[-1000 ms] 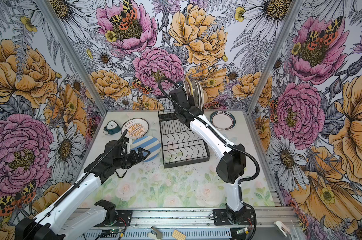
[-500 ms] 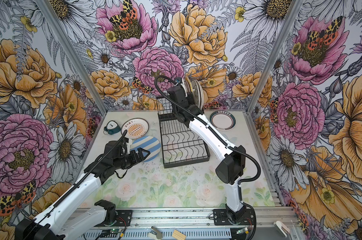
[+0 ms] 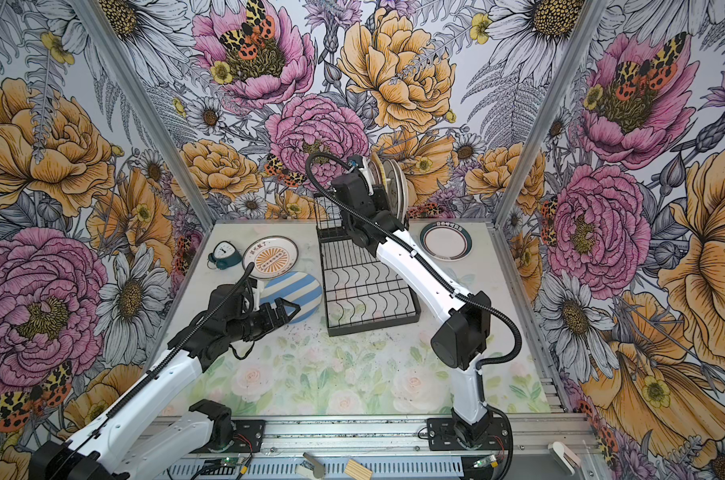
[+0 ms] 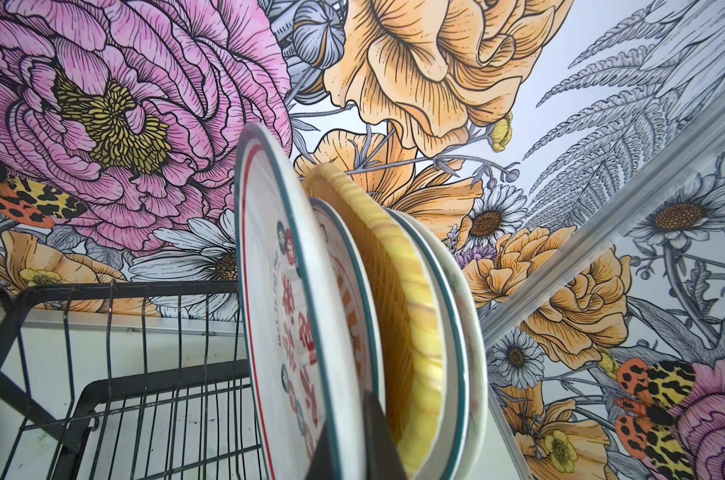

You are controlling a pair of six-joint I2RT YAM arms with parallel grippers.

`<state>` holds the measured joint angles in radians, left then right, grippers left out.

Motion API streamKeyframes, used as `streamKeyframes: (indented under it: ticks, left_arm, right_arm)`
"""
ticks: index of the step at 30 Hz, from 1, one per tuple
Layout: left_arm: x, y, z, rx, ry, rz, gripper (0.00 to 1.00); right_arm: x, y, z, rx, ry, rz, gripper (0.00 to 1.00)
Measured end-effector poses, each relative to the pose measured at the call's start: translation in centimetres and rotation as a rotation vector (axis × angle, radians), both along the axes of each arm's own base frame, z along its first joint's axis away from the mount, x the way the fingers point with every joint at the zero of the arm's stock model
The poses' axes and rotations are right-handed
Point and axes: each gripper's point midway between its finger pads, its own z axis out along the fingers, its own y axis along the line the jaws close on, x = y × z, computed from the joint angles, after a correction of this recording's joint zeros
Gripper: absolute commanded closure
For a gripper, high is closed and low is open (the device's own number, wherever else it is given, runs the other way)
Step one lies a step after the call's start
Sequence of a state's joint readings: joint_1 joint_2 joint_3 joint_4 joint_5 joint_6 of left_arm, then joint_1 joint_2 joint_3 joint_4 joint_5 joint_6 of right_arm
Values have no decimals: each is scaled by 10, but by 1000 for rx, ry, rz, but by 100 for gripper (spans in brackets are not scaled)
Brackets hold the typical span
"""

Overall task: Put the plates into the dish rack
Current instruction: 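Lower the red-text plate into the rack slot beside the other plates with the right gripper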

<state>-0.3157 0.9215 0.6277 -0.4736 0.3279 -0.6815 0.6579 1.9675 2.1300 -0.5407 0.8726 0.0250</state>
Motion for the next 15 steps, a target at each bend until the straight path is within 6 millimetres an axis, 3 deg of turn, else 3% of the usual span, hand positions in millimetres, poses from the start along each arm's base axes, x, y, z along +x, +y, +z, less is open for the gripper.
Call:
streamKeyframes:
  ticks: [15]
  left_arm:
    - [0, 1, 3, 1, -12, 5, 1]
  right_arm:
    - [11, 5, -26, -3, 20, -45, 100]
